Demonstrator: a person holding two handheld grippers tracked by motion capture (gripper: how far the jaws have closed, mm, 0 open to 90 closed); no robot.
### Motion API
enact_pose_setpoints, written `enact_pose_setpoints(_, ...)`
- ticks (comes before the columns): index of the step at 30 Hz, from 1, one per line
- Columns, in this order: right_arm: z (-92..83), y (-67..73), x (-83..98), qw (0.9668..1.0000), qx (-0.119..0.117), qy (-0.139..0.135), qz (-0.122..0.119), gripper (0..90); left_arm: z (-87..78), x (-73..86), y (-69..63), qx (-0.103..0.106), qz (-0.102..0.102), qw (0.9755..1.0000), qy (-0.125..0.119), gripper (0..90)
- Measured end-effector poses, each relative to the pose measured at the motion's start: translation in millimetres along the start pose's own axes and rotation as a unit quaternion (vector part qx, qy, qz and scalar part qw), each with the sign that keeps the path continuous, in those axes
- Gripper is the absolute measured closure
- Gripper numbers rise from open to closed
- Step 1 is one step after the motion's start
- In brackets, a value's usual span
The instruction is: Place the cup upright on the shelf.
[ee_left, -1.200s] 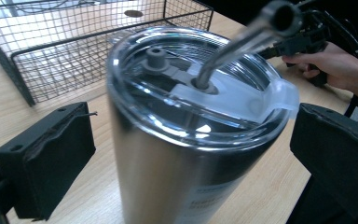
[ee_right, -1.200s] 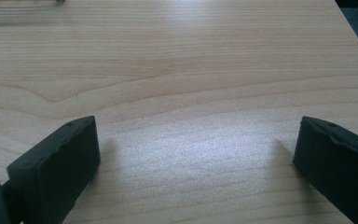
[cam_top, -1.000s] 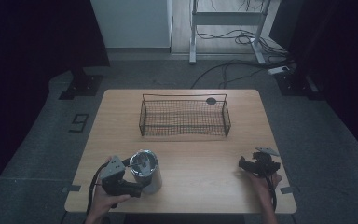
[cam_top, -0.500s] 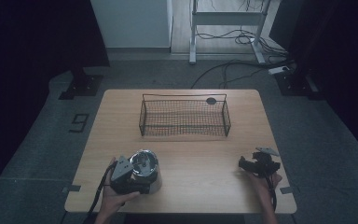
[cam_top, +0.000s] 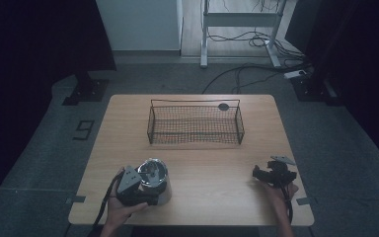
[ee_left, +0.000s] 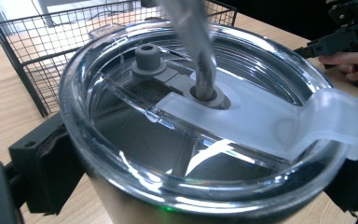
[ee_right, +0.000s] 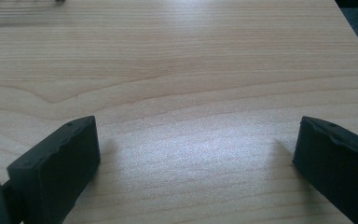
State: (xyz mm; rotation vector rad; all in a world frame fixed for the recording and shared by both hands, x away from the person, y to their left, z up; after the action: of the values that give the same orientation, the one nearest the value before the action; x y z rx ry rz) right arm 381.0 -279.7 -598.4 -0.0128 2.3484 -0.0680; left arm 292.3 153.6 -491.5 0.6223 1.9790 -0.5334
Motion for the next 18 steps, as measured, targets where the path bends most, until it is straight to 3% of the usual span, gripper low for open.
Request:
enact_pose_setpoints(5, 0.0, 0.0, 0.0, 1.0, 0.0, 0.0, 0.0, 0.1, -1.7, -1.0, 2.0, -0.002, -0.003, 1.0, -0.001, 4.0)
enact_pose_setpoints(10, 0.0, 0.0, 0.0, 1.0, 0.0, 0.0, 0.0, 0.1, 0.4, -3.4, 3.0, 0.004, -0.016, 0.9998, -0.004, 4.0)
enact_pose_setpoints(18, 0.0, 0.0, -0.1, 1.0, 0.0, 0.0, 0.0, 0.1, 1.3, -10.3, 12.7, -0.006, -0.039, 0.9991, -0.014, 4.1)
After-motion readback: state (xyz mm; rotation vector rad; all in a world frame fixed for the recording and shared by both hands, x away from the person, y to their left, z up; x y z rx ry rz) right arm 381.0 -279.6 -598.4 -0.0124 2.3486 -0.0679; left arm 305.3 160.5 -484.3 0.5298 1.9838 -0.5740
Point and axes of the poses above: each handheld gripper's, and its own axes: z roughly forward along the jaws, x roughly out of its underside, y roughly to its left, the point moved 6 cm from there along z, roughly forward along the jaws, and after that the axes turned 5 degrees about -z, right-handed, at the moved point
